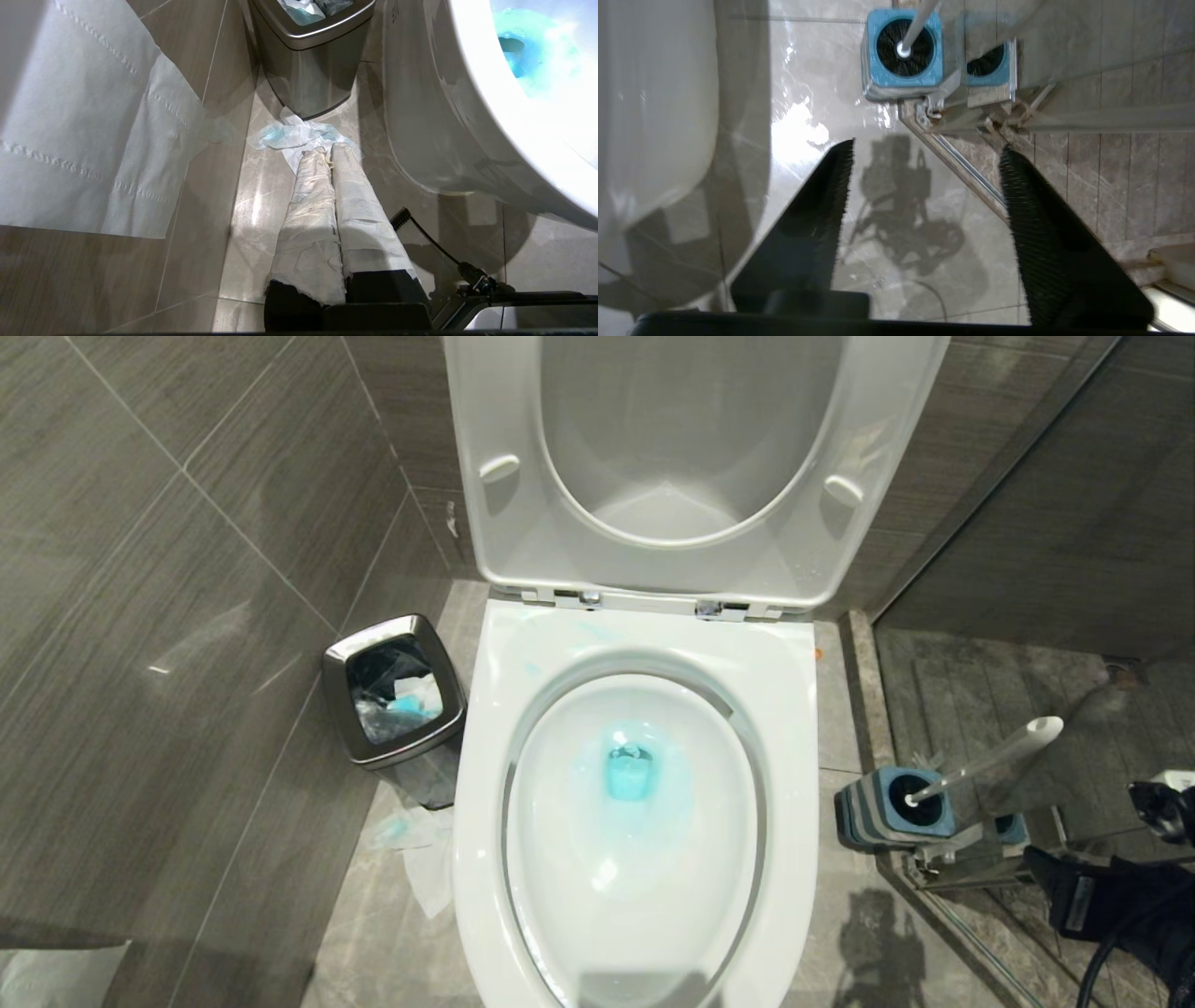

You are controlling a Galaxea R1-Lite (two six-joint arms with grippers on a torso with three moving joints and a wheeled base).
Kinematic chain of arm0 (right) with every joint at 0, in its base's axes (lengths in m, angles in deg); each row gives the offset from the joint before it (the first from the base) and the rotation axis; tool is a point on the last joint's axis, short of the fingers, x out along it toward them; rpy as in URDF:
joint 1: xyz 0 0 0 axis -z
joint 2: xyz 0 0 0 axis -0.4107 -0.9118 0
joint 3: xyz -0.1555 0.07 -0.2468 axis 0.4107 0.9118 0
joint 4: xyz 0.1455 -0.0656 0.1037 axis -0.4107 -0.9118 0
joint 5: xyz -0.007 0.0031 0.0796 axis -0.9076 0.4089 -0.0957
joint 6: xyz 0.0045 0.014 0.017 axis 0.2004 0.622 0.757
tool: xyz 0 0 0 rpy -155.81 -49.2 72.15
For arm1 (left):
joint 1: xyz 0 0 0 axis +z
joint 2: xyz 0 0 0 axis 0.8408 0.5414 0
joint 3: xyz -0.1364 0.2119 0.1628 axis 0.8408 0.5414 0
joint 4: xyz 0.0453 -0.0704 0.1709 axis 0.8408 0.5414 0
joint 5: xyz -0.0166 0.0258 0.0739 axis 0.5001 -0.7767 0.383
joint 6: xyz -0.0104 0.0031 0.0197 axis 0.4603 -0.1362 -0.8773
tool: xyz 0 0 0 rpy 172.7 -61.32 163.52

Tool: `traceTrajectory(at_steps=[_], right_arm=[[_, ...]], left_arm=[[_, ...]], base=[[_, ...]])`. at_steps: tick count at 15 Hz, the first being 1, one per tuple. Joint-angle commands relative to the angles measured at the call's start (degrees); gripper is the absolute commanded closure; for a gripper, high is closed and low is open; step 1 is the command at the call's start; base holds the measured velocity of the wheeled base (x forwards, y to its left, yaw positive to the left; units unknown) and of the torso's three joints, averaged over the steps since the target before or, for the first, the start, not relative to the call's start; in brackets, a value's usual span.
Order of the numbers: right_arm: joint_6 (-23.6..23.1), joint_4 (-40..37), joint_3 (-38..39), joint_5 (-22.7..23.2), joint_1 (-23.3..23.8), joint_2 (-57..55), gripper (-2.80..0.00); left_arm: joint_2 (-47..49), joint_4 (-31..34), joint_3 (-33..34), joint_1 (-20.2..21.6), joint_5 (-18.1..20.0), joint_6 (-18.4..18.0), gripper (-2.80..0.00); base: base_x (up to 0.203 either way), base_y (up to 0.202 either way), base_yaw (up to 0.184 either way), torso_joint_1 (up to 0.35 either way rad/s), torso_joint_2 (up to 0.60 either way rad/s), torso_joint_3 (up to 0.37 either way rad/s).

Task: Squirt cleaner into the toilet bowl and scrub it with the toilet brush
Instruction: Scrub the toilet bowl

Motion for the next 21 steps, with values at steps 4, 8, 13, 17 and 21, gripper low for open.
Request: traceTrajectory(at_steps=[4,8,13,17,21], right_arm=[[-12.0,11.2,10.6,-0.5,0.2,1.1,-2.80],[-12.8,13.4,10.7,-1.0,0.2,0.8,-2.80],[-9.1,14.3,10.5,-8.0,0.2,-5.4,-2.80],[1.0,21.2,7.3,-7.9,0.3,-16.0,-2.80],[3.4,22.0,-2.3,-5.0,2.1,-22.8,-2.80]], left_arm=[[0.1,0.0,0.0,0.0,0.0,0.0,0.00],[0.1,0.0,0.0,0.0,0.0,0.0,0.00],[0.1,0.0,0.0,0.0,0.0,0.0,0.00],[0.1,0.0,0.0,0.0,0.0,-0.1,0.00],[0.1,0.0,0.0,0.0,0.0,0.0,0.00]], base=[[0.000,0.000,0.000,0.000,0.00,0.000],[0.000,0.000,0.000,0.000,0.00,0.000],[0.000,0.000,0.000,0.000,0.00,0.000],[0.000,0.000,0.000,0.000,0.00,0.000],[0.000,0.000,0.000,0.000,0.00,0.000]])
